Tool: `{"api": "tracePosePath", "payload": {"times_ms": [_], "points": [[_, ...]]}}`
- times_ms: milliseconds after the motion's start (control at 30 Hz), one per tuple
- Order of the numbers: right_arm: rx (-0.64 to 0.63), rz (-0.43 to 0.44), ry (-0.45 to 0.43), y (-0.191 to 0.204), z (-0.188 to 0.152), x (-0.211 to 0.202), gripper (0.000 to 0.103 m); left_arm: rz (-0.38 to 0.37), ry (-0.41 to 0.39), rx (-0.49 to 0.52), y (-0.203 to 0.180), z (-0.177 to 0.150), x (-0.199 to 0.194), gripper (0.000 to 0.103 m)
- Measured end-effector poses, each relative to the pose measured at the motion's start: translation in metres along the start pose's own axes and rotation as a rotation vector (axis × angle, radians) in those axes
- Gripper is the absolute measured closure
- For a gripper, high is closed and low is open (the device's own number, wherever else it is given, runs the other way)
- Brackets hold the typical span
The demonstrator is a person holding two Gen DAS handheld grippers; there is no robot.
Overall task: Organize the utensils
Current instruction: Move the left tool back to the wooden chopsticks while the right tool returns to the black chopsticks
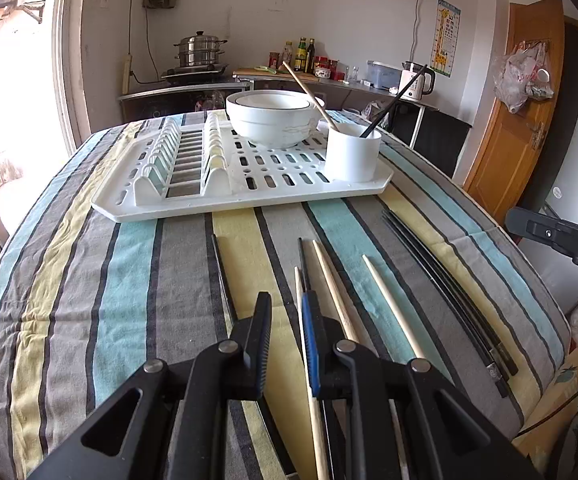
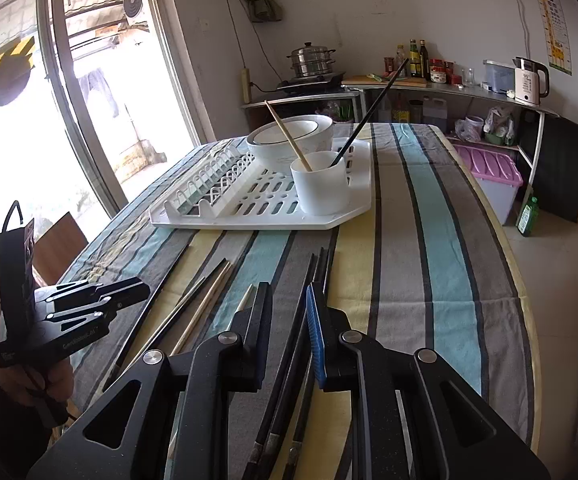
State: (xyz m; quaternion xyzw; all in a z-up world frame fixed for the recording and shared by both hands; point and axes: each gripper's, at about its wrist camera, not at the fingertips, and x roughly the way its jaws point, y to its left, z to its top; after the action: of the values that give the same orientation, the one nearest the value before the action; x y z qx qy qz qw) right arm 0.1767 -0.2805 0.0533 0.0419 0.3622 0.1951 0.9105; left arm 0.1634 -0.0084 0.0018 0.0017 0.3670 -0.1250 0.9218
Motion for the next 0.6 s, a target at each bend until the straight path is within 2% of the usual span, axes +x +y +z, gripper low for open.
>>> {"api": "tracePosePath", "payload": {"times_ms": [333,600], "points": [[0.005,-0.002,0.055,-0.005,-0.002,0.027,0.085,-0.001,0.099,0.023,-0.001,0.002,0.035,0.087],[0.013,0.002,0.069,-0.009,0.000,0.038,0.085,0.000,0.115,0.032,-0.002,0.006,0.040,0.087]]}}
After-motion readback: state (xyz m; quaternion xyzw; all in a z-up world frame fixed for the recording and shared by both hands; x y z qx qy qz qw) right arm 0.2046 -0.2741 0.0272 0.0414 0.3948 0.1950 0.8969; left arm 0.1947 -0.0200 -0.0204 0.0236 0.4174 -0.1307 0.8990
